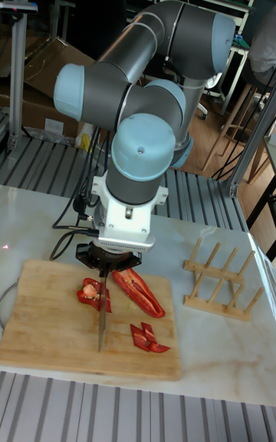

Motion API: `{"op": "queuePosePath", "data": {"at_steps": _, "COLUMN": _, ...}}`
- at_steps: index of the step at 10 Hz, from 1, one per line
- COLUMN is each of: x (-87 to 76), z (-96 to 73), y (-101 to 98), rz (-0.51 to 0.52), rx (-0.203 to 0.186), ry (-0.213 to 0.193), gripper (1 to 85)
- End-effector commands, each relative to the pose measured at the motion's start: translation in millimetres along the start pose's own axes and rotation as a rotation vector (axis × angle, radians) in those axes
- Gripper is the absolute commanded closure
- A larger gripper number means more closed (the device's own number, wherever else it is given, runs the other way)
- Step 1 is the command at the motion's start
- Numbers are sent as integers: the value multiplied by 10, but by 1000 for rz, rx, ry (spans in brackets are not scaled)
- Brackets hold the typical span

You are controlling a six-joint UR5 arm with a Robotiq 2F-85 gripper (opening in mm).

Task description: Chop the chili peppers

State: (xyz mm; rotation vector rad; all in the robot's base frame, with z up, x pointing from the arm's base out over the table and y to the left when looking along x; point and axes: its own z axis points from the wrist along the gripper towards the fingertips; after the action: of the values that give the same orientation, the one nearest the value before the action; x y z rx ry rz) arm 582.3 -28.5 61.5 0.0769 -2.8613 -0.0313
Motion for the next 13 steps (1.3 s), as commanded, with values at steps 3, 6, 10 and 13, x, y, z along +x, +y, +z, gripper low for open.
{"op": "queuePosePath", "data": {"at_steps": 3, "x": -124, "z": -32, "y": 22, "rz": -3, "rx": 0, "ry": -30, "gripper": 843}}
{"op": "queuePosePath", "data": {"at_steps": 6, "x": -208, "z": -52, "y": 64, "rz": 4, "rx": 2, "ry": -44, "gripper": 843}}
{"op": "queuePosePath", "data": {"at_steps": 10, "x": -299, "z": -85, "y": 117, "rz": -1, "rx": -13, "ry": -69, "gripper": 843}}
{"op": "queuePosePath", "data": {"at_steps": 13, "x": -311, "z": -130, "y": 167, "rz": 11, "rx": -30, "ry": -84, "gripper": 843}}
